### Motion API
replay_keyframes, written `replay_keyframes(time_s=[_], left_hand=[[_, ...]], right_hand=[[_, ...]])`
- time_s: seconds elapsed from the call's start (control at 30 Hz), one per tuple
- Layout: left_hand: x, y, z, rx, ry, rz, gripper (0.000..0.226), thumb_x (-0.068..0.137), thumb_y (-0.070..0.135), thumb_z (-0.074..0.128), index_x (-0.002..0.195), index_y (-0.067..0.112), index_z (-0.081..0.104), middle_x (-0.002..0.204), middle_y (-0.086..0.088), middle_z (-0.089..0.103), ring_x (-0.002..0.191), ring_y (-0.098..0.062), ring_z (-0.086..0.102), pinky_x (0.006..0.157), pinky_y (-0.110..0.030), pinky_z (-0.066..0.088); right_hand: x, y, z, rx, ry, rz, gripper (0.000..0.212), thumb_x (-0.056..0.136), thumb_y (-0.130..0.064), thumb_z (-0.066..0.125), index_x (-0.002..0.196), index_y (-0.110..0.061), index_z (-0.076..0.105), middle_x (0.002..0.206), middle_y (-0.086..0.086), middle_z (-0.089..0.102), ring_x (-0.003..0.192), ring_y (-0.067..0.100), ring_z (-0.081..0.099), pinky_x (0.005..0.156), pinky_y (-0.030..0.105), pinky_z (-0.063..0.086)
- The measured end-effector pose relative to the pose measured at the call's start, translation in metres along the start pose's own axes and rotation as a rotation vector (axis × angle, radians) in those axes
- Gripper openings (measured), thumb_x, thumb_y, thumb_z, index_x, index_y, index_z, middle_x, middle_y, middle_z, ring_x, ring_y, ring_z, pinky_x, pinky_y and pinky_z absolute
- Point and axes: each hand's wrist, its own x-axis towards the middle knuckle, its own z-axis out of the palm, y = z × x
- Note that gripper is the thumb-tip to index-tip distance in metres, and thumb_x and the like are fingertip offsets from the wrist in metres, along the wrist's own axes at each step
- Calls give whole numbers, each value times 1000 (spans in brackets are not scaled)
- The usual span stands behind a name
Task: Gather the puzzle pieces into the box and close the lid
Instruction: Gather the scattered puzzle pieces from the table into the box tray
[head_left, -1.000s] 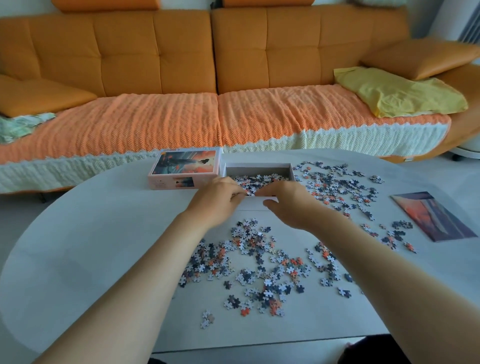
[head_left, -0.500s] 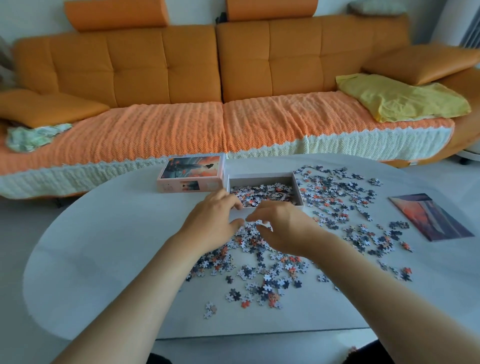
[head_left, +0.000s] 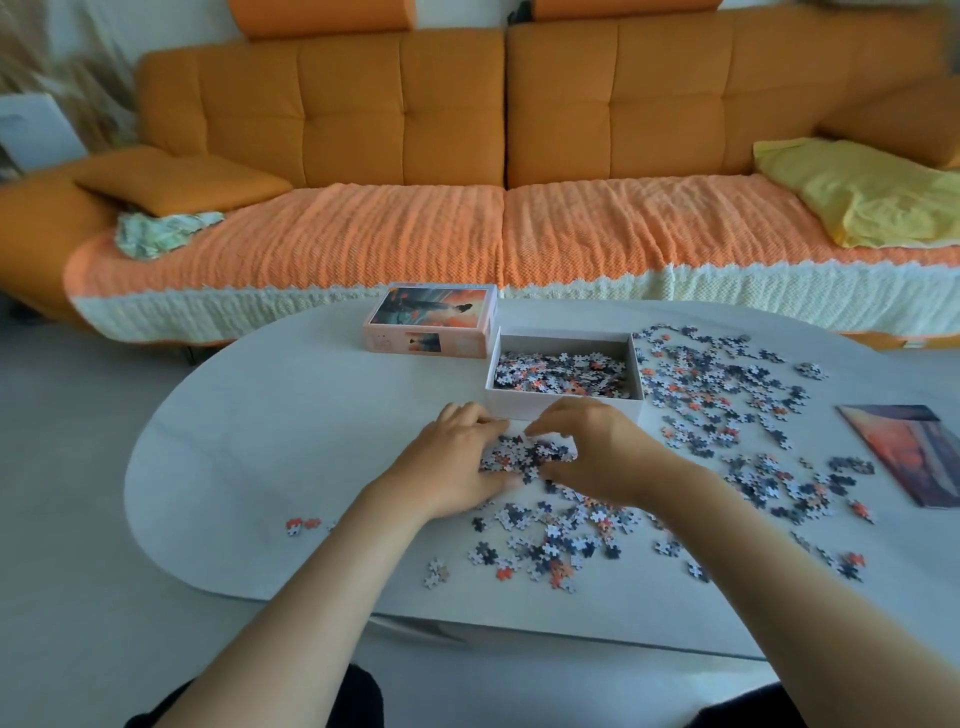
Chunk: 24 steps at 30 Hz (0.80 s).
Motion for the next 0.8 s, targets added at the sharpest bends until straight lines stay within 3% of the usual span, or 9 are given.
replay_keyframes(time_s=[0.1, 0.23, 0.3, 0.4, 0.6, 0.8], left_hand=[[4, 2, -2, -48, -43, 31, 76, 84, 59, 61, 147, 27, 37, 126, 8, 39, 123, -11, 32, 102, -35, 39], [15, 5, -4, -143, -74, 52, 57, 85, 47, 68, 137, 26, 54, 108, 10, 41, 105, -10, 46, 92, -31, 44], [19, 6, -4, -174, -41, 66, 42, 85, 39, 71, 124, 25, 64, 99, 10, 44, 94, -11, 52, 84, -28, 46], [24, 4, -4, -194, 5, 76, 28, 84, 30, 74, 111, 21, 69, 98, 8, 51, 93, -13, 56, 80, -25, 44], [31, 2, -12, -305, -14, 60, 30, 82, 20, 77, 111, 25, 71, 94, 10, 63, 84, -8, 60, 73, -20, 45], [52, 0, -33, -451, 101, 61, 29, 85, 18, 74, 112, 26, 69, 91, 15, 63, 83, 0, 59, 73, -18, 44]], right_hand=[[-1, 0, -1, -119, -126, 165, 71, 81, -51, 70, 140, -20, 46, 136, -1, 43, 115, 18, 51, 103, 36, 44], [4, -5, 10, -104, -103, 203, 46, 83, -47, 69, 119, -19, 62, 109, 0, 44, 90, 16, 55, 84, 29, 49], [8, -9, 11, -78, -72, 206, 33, 84, -40, 71, 110, -21, 67, 106, 0, 46, 86, 15, 55, 82, 27, 49], [13, -15, 8, -53, -13, 219, 17, 85, -27, 71, 99, -19, 74, 99, 0, 58, 84, 15, 59, 77, 25, 51], [18, -11, 2, 26, 6, 266, 15, 82, -20, 73, 96, -23, 77, 83, -8, 69, 61, 0, 54, 52, 8, 37], [25, -11, -29, 89, 164, 233, 11, 83, -24, 74, 94, -23, 76, 73, -15, 63, 60, 5, 60, 58, 18, 51]])
